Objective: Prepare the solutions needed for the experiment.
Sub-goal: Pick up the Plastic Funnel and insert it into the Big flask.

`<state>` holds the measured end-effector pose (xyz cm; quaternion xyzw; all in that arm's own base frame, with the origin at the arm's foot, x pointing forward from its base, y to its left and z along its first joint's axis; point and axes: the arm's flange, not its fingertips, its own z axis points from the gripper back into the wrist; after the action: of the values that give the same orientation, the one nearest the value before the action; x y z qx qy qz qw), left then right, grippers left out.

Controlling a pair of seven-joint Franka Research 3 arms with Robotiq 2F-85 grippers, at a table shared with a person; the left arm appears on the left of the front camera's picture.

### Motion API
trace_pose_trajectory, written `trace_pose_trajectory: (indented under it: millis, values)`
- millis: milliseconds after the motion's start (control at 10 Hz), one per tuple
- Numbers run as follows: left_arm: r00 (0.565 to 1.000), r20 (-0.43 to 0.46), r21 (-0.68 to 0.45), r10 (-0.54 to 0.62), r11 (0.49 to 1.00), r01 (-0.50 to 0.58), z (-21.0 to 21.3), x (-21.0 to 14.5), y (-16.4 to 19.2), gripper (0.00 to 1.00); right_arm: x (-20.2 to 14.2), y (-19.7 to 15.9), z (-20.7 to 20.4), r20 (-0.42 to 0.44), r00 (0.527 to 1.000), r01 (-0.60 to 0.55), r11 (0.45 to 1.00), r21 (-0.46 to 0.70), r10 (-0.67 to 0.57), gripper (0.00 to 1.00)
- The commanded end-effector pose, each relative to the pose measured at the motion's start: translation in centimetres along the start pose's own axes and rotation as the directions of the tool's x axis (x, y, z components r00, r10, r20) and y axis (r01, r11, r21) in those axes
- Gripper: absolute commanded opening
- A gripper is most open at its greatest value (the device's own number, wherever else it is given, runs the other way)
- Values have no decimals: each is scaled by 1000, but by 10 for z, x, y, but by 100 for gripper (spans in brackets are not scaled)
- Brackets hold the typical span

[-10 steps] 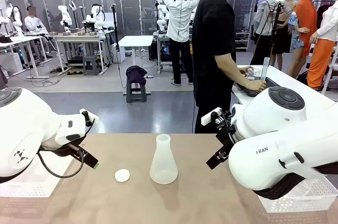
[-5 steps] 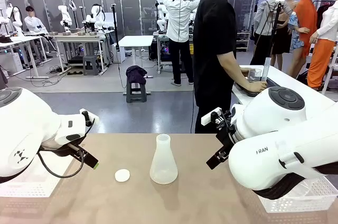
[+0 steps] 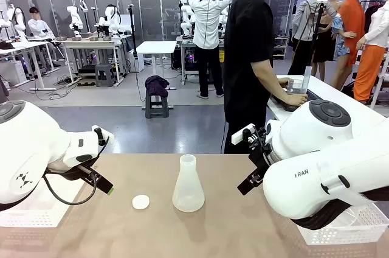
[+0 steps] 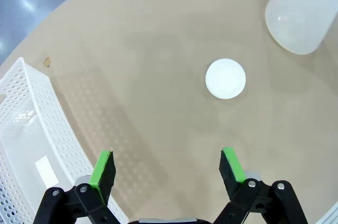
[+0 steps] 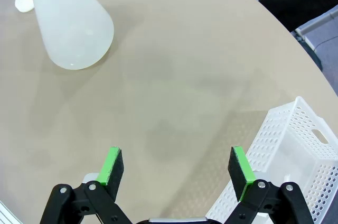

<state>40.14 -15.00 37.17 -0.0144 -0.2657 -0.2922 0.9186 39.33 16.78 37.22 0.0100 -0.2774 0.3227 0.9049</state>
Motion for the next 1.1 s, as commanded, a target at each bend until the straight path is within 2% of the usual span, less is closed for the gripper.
trace_pose_trajectory:
  millis: [0, 300, 400, 500, 600, 700, 800, 1000]
  values:
    - [1000, 0, 0, 1, 1000, -1, 0, 0, 0, 100, 0, 0, 0, 0, 1000, 3, 1000, 0, -3, 100]
    - [1000, 0, 0, 0, 1000, 0, 0, 0, 0, 100, 0, 0, 0, 0, 1000, 0, 1000, 0, 0, 100]
    - [999, 36, -57, 8, 998, -6, 12, 5, -4, 100, 5, 4, 10, 20, 998, 60, 997, 43, -61, 100]
    - [994, 89, -83, 64, 995, -57, 40, 9, 0, 100, 8, 4, 35, 91, 991, 89, 989, 117, -100, 100]
    - [987, 123, -97, 107, 991, -95, 65, 9, 7, 100, 7, 0, 59, 136, 983, 108, 984, 140, -127, 100]
    - [975, 169, -145, 142, 982, -117, 86, 6, 12, 100, 5, -5, 80, 155, 975, 138, 981, 135, -158, 100]
    - [967, 199, -147, 158, 981, -130, 101, 2, 16, 100, 0, -9, 98, 172, 967, 165, 976, 140, -188, 100]
    - [945, 237, -292, 223, 945, -150, 128, -4, 19, 100, -6, -15, 132, 188, 930, 257, 926, 277, -315, 100]
